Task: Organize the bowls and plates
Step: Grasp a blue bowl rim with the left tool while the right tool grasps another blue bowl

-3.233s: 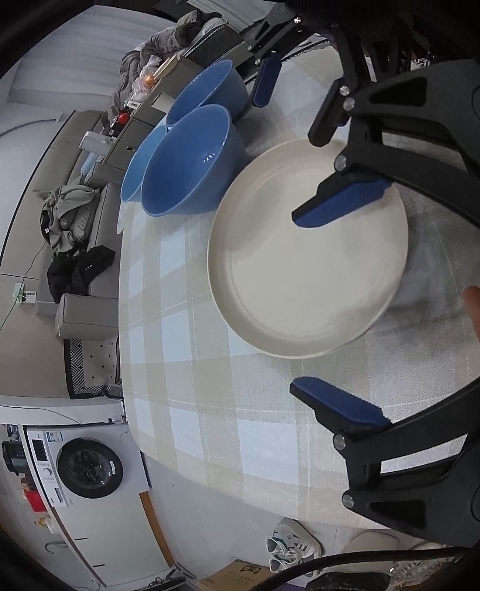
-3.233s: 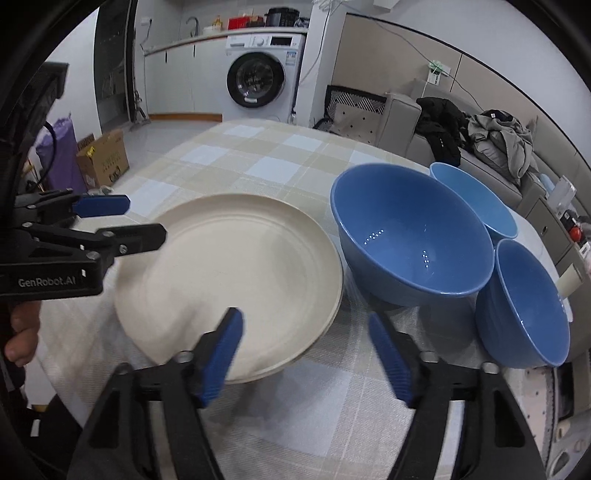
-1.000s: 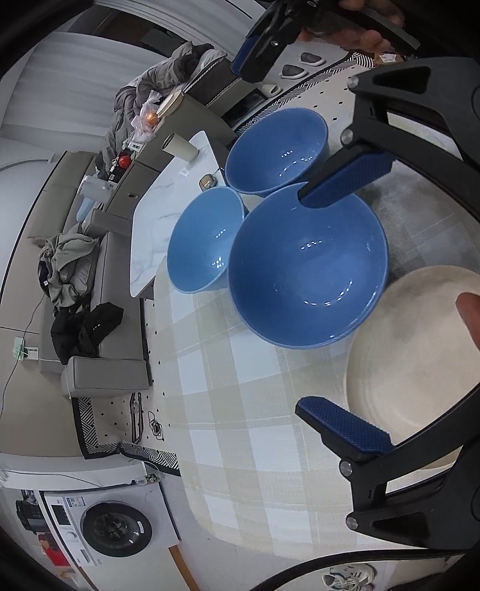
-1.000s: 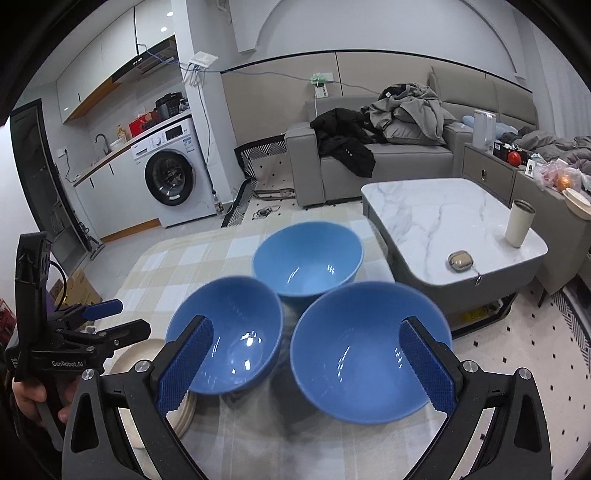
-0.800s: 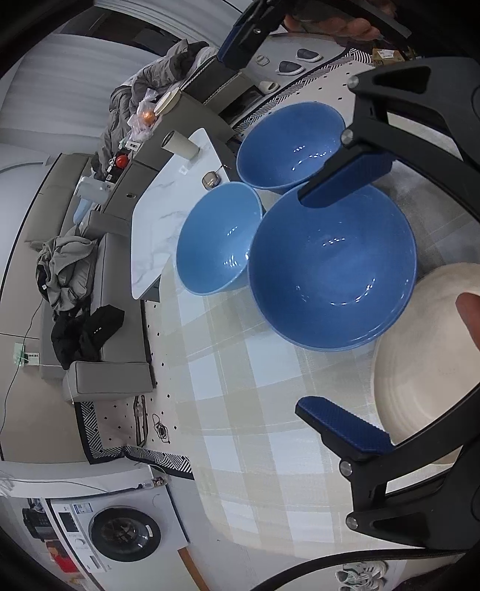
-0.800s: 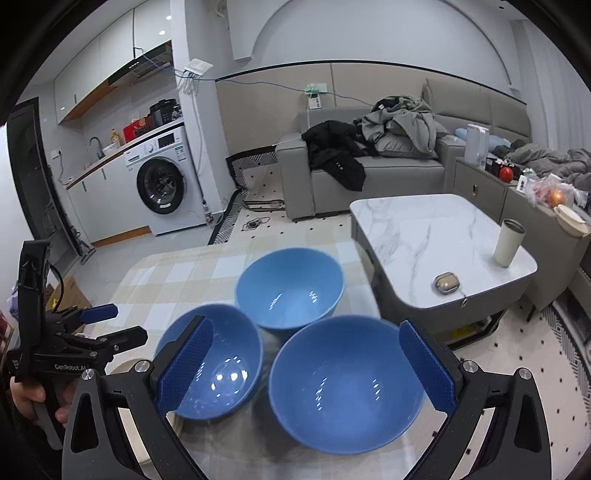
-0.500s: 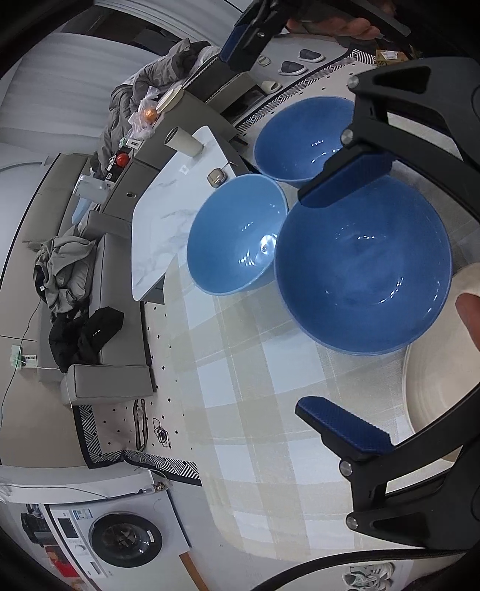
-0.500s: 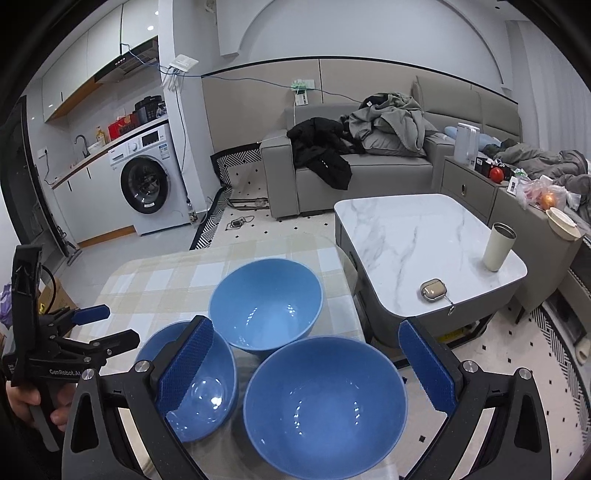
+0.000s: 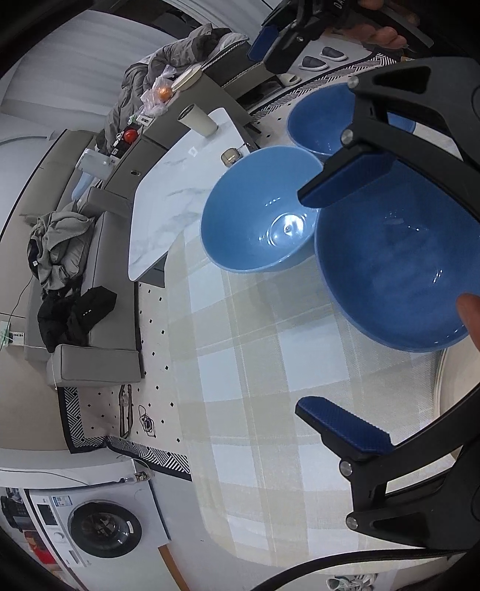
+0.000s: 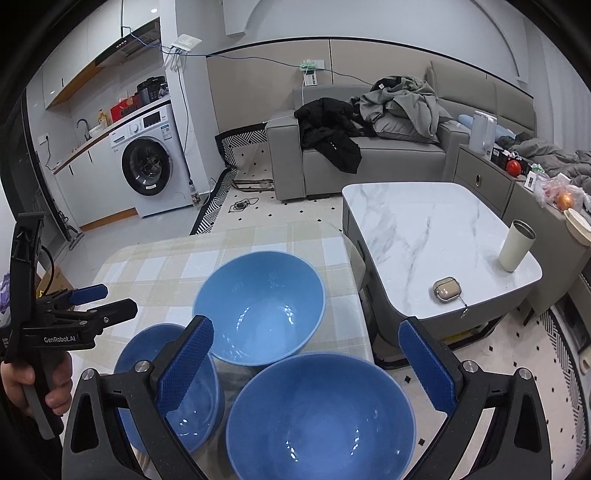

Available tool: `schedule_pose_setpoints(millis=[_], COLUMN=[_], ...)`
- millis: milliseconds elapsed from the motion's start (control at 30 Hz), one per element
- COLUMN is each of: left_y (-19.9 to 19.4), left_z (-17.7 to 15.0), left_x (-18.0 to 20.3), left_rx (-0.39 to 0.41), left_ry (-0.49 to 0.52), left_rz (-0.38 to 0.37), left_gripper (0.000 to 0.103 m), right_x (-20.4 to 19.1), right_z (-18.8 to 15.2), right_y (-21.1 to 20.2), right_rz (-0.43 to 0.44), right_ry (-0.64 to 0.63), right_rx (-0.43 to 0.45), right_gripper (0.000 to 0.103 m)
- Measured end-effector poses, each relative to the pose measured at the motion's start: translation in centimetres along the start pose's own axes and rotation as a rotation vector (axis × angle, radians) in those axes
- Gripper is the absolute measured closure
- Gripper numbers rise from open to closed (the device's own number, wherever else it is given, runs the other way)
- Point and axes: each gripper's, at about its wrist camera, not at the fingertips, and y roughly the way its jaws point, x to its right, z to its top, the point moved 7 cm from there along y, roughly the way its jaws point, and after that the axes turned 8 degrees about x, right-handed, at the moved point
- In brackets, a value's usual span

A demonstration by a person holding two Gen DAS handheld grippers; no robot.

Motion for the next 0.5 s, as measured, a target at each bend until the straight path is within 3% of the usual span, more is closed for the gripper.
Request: schedule_pose_setpoints(millis=[500], left_y=[5.2], left_z=[0.8], left_x=[2.1], left_rx=[-0.052], left_ry=[0.025], left_rz=[-0.001], left_gripper=[0.002], right_x=[1.7], right_z=[-0.2], right_y=[5.5], right_rz=[0.020], right_ry=[0.014], right_rx=[-0.068], right_gripper=[0.001])
